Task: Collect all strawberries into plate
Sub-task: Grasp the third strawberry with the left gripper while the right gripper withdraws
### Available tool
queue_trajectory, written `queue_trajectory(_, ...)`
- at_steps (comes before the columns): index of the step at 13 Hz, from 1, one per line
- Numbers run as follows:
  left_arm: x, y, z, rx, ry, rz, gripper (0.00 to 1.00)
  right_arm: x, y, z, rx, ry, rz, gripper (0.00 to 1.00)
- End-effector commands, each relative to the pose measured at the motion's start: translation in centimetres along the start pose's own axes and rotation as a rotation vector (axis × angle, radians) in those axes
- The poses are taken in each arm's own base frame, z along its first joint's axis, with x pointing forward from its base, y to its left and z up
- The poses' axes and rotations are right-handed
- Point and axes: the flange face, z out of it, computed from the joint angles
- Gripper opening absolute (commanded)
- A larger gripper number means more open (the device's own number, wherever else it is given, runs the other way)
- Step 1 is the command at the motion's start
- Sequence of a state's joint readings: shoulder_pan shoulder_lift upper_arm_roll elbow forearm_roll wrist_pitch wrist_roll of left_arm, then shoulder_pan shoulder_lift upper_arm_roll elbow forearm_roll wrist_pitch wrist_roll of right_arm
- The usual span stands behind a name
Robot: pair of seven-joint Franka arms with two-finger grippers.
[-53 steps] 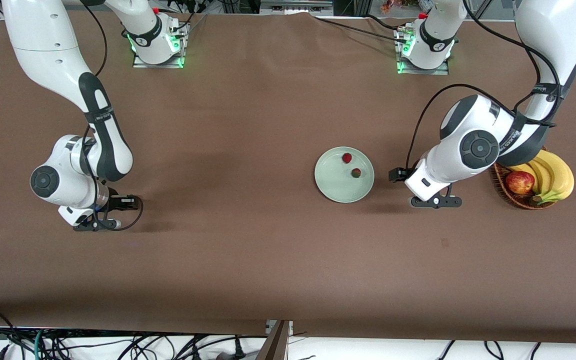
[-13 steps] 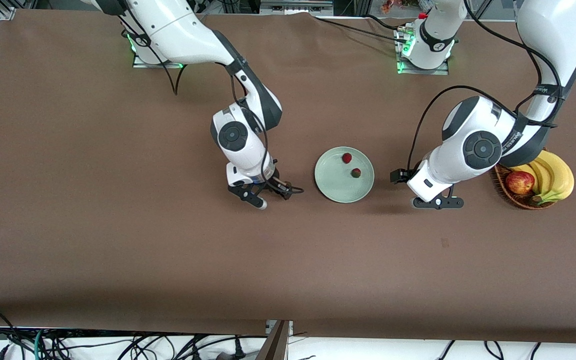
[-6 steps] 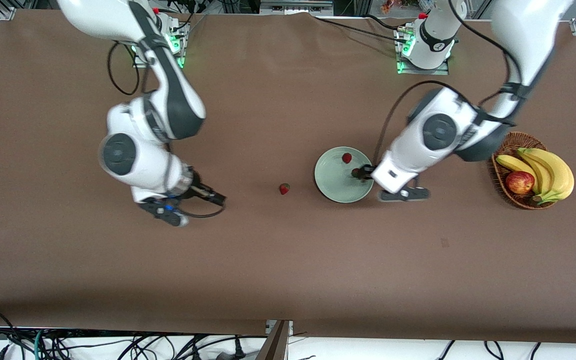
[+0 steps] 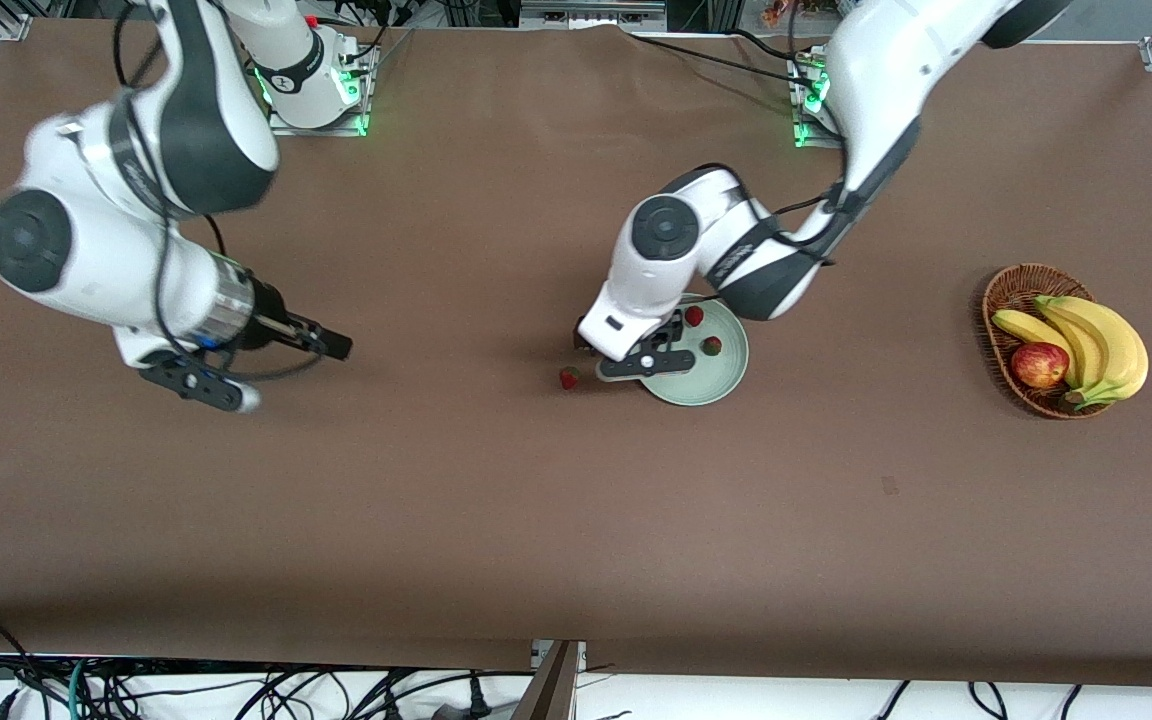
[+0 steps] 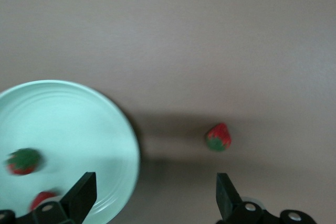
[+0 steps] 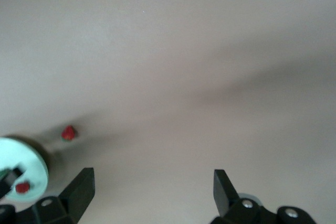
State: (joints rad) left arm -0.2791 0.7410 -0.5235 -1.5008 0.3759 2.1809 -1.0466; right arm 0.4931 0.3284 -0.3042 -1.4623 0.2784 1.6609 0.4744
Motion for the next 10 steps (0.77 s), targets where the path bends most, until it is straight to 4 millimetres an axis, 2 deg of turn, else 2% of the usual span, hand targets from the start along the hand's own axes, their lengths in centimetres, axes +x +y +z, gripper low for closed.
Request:
queue_trajectory(1,1.3,3.8,4.8,0.029,0.048,-0.028,1.0,-2.2,5.2,-4.3,0.012,-0.02,-0.072,1.0)
queue_trajectory(2,1.6,4.4,6.4,0.025,0.043,-0.033,1.0,-2.6,6.9,-5.9,-0.005,-0.015,-0.09,1.0)
queue_trajectory(4,0.8,5.7,9.0,0.038,0.049,-0.022,1.0,-3.9,9.4,-8.9,-0.03,0.003,-0.147,1.0)
queue_trajectory(6,0.1,6.5,10.0,0.04,0.074,-0.007,1.0,-5.5,11.4,-11.4,-0.084,0.027,-0.221,1.0)
queue_trajectory(8,0.0,6.9,10.2,0.011,0.085,-0.014,1.0,-7.3,13.1,-12.4,-0.095,0.038,-0.252,1.0)
queue_trajectory(10,-0.2,6.9,10.1,0.011,0.082,-0.025,1.0,-8.0,14.0,-12.4,-0.118,0.057,-0.254,1.0)
